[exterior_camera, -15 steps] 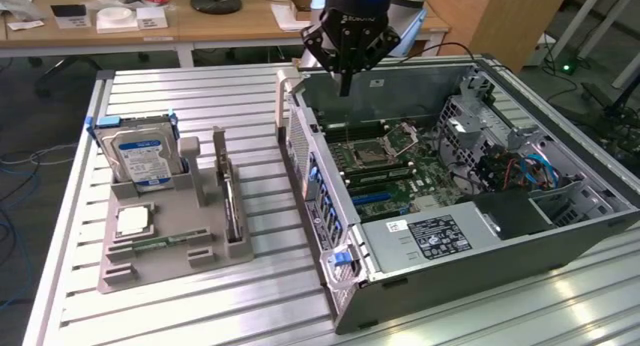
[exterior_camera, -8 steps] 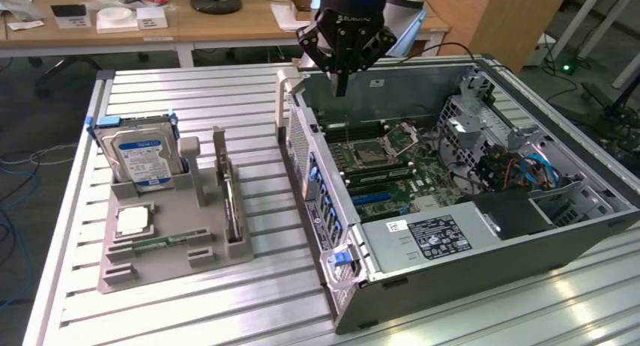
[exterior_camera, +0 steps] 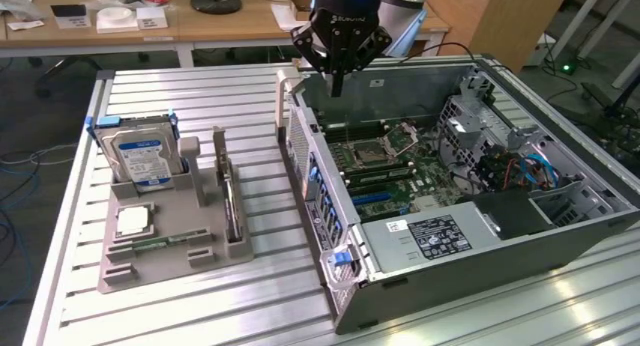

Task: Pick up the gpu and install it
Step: 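Reach for the gpu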

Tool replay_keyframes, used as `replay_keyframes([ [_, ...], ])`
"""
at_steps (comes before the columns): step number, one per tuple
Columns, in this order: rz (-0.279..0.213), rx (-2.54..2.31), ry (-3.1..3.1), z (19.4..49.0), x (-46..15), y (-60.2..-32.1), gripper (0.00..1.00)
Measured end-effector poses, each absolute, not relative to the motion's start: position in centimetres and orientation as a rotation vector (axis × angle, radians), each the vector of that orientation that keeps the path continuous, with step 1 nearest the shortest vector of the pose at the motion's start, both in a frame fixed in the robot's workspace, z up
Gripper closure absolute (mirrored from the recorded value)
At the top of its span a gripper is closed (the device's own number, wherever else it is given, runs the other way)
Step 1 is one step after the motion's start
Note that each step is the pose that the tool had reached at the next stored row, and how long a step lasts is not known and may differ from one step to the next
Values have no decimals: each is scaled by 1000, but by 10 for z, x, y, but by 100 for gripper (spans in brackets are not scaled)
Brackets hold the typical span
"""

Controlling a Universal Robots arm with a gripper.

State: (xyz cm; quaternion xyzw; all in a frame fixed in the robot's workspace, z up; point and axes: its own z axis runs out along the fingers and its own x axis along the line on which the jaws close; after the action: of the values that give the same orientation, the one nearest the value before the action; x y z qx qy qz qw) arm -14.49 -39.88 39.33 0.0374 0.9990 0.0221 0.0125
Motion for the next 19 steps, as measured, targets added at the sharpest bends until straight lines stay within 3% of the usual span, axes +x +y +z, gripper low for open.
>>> replay_keyframes([
  [19, 69, 116, 3114, 393, -169, -399, 89],
])
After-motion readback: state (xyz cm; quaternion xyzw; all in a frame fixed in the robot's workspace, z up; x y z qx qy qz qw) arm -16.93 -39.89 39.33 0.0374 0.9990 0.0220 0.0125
